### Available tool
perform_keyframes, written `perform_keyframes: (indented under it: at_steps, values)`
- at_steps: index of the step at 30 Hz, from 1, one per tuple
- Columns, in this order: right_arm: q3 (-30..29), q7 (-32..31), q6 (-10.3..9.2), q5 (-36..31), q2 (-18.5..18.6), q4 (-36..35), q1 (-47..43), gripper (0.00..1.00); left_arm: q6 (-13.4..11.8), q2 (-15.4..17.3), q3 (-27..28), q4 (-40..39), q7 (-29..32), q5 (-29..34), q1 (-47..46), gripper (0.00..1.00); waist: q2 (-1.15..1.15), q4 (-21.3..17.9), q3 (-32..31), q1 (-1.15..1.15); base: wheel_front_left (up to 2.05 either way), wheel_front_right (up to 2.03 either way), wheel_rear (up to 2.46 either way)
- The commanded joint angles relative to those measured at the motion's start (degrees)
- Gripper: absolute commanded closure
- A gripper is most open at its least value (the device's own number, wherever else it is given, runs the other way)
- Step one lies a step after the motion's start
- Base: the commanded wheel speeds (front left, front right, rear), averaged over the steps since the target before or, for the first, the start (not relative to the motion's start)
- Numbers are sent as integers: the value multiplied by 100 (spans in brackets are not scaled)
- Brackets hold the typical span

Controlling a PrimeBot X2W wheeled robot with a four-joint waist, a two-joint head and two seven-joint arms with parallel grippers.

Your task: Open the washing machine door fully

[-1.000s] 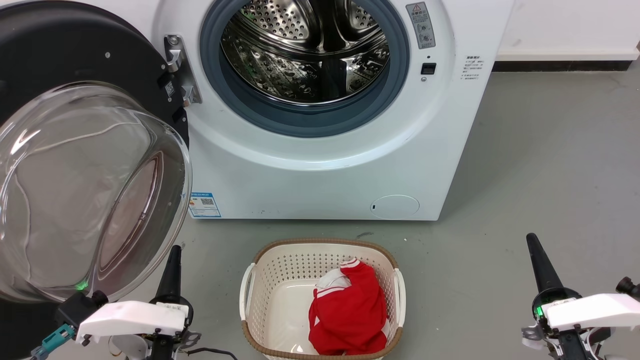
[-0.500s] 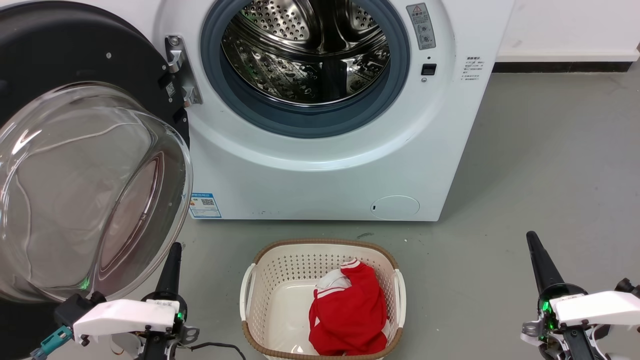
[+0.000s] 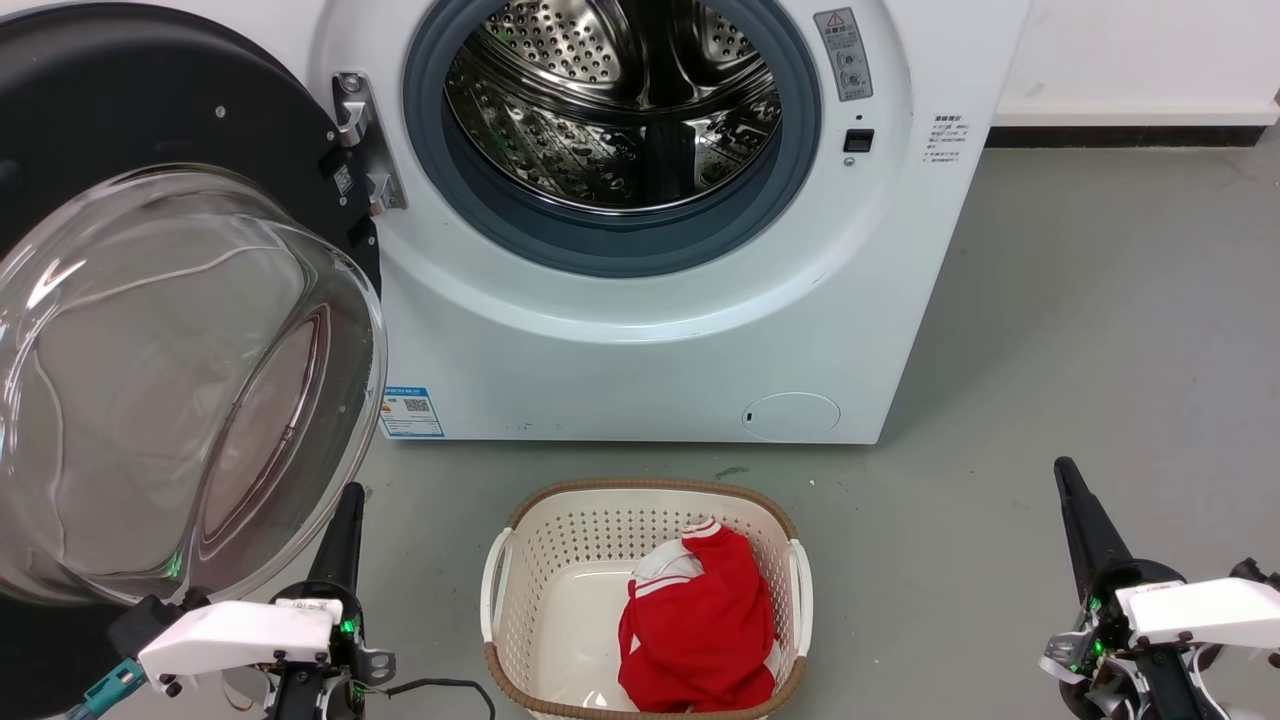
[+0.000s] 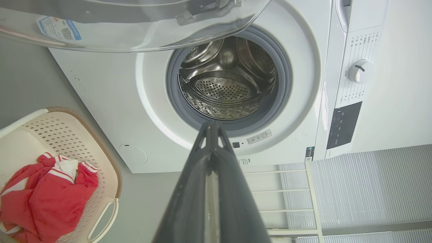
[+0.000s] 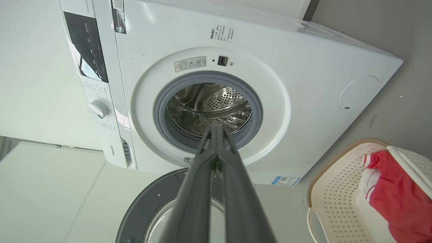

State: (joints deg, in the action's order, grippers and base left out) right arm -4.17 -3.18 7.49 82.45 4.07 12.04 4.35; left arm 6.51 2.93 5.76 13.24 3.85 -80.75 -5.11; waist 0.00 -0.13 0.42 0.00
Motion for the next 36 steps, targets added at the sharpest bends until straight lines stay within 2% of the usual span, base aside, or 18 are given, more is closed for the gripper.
perform_keyframes:
  at_steps: [1, 26, 36]
  values:
    - [-15, -31, 1, 100, 16, 12, 98, 100, 24, -1, 10, 1, 22, -94, -113, 100, 0, 1, -1, 0, 0, 0, 0]
    - [-92, -234, 0, 1140, -13, 208, 210, 100, 113, -8, 96, 93, 292, -1185, -141, 100, 0, 12, -24, 0, 0, 0, 0]
    - [-112, -243, 0, 1103, -28, 205, 213, 100, 114, -8, 92, 90, 290, -1169, -136, 100, 0, 13, -24, 0, 0, 0, 0]
